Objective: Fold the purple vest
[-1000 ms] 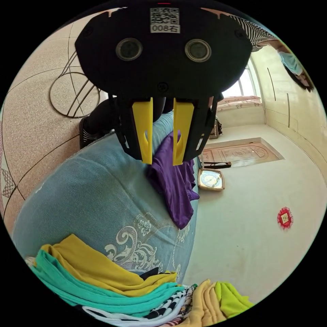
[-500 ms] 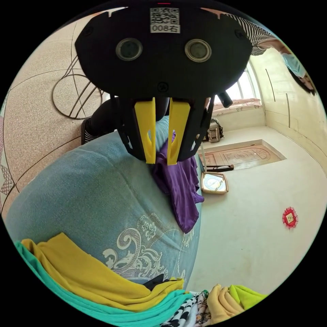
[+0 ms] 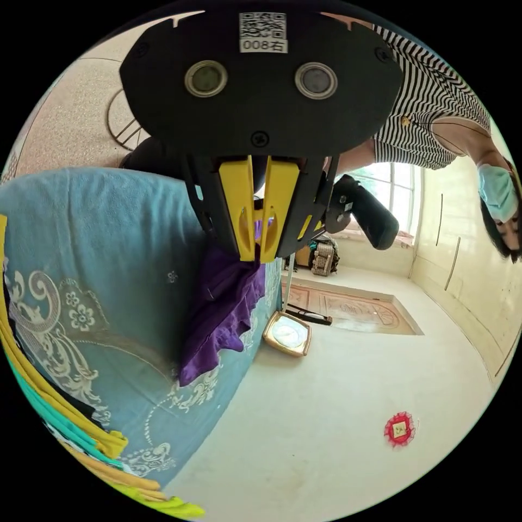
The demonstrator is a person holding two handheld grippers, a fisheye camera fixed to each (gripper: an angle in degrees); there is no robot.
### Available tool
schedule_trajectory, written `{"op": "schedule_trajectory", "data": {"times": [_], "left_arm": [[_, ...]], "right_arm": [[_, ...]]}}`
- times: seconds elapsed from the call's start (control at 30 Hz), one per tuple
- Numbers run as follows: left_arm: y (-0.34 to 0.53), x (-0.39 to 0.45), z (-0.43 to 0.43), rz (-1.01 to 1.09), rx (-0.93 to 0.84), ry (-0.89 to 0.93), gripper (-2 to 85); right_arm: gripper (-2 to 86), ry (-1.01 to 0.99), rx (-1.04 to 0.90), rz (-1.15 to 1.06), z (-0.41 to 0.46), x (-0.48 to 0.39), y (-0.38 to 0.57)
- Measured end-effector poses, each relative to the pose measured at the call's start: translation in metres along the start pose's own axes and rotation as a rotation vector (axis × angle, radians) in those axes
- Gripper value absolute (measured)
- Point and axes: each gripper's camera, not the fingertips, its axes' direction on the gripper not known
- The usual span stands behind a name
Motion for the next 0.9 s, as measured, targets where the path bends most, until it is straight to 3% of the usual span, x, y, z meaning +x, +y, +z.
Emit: {"op": "schedule_trajectory", "data": {"times": [0.1,0.23,0.43,0.9], "left_arm": [[-0.013,0.004,0.007,-0.018,-0.002,-0.114,4.6],[-0.003,-0.029,0.003,-0.202,0.056,0.028,1.4],[0.018,-0.066,-0.001,-0.395,0.127,0.161,0.6],[0.021,-0.077,0.012,-0.398,0.138,0.25,0.5]], "right_arm": [[1.8,0.024,-0.079,-0.078,0.022,-0.013,-0.017],[2.8,0.029,-0.097,-0.133,0.029,-0.009,-0.04],[7.8,0.003,0.002,0.06,0.032,0.064,-0.084],[10.6,-0.101,0.018,0.239,0.114,0.133,-0.207]]}}
